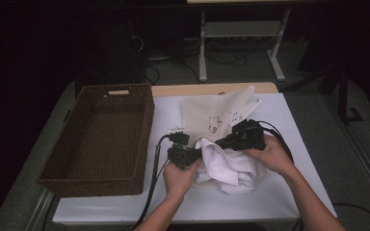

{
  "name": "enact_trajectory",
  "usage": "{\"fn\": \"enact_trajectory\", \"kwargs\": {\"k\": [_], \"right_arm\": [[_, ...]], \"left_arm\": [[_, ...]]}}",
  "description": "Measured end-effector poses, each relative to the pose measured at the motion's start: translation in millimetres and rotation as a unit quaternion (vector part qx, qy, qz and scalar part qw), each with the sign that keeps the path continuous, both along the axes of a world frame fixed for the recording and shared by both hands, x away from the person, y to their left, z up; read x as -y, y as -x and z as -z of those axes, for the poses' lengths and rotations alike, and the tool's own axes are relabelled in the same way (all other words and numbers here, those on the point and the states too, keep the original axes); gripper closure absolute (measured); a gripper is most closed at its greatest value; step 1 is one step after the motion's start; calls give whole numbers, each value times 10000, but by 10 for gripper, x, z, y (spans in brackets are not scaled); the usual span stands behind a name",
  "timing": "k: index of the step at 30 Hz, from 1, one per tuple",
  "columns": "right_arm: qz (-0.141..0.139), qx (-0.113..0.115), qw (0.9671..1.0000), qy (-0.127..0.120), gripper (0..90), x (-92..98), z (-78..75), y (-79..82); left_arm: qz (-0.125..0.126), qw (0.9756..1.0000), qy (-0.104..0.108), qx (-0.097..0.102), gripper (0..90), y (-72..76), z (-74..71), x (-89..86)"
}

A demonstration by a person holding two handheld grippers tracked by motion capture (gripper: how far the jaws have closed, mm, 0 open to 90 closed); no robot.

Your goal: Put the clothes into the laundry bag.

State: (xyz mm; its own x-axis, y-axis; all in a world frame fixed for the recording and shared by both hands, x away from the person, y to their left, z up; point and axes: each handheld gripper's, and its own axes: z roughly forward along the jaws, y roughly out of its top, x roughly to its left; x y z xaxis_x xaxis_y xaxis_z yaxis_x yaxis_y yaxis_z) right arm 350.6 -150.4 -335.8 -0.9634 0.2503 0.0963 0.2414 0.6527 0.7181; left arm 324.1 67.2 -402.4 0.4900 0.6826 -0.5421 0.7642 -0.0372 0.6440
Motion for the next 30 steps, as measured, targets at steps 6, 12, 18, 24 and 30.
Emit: {"fn": "enact_trajectory", "kwargs": {"k": [6, 12, 18, 24, 30], "right_arm": [[24, -173, 9998, -2, 874, 55, 114, -52], [88, -246, 9997, -16, 874, 107, 178, -101], [129, -231, 9997, -1, 873, 91, 188, -120], [119, -273, 9996, -12, 873, 56, 210, -145], [61, -242, 9997, 54, 874, -4, 244, -122]], "left_arm": [[98, 9999, -8, -31, 830, -39, 49, -30], [265, 9995, -114, 104, 580, 156, -128, -316], [665, 9975, 161, -198, 490, 226, -232, -430], [995, 9928, -43, -659, 376, 191, -17, -155], [702, 9958, -219, -553, 475, 106, 129, 55]]}}
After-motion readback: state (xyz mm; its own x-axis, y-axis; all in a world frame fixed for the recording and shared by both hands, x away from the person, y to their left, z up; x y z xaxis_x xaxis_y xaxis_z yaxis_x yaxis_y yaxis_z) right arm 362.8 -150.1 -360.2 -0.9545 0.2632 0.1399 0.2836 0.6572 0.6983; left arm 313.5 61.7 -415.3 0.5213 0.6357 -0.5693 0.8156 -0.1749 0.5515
